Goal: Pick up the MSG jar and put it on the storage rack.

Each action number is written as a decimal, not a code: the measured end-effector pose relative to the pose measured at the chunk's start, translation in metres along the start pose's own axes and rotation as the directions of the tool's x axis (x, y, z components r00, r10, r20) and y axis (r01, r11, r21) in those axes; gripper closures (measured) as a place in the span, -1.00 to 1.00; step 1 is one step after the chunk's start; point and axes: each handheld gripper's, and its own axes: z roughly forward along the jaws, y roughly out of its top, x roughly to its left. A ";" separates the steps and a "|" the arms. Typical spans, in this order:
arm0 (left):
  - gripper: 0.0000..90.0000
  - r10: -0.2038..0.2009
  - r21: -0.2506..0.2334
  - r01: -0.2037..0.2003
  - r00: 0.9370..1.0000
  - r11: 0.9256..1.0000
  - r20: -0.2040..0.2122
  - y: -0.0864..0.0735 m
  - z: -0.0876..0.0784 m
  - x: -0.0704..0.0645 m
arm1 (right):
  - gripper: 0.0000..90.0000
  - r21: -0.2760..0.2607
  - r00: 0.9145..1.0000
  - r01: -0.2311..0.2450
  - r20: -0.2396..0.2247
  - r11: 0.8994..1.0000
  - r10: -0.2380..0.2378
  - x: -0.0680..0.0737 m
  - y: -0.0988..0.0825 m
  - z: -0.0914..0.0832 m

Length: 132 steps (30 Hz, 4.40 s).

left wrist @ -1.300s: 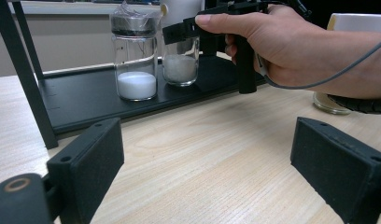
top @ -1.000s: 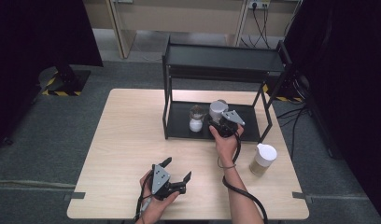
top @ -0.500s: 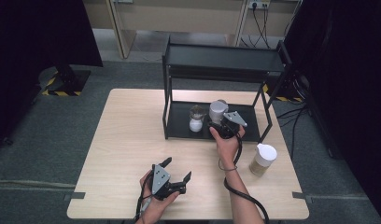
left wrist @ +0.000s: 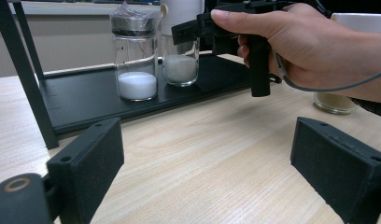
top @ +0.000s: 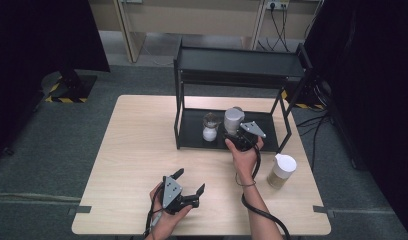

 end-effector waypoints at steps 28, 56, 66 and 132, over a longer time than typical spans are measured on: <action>-0.80 -0.002 0.001 0.002 1.000 1.000 -0.001 0.000 0.000 0.000 | -0.90 -0.005 1.000 0.018 -0.021 1.000 -0.018 0.002 -0.007 -0.022; -0.80 -0.002 -0.001 0.002 1.000 1.000 -0.003 0.000 0.000 0.000 | -0.90 -0.023 0.996 0.063 -0.067 0.998 -0.065 0.009 -0.017 -0.059; -0.80 -0.004 -0.002 0.004 1.000 1.000 -0.004 0.000 0.000 0.000 | -0.90 -0.026 0.993 0.076 -0.084 0.997 -0.078 0.012 -0.024 -0.073; -0.80 -0.004 -0.006 0.004 1.000 1.000 -0.005 0.000 -0.001 0.000 | -0.90 -0.058 0.984 0.120 -0.125 0.991 -0.126 0.017 -0.076 -0.167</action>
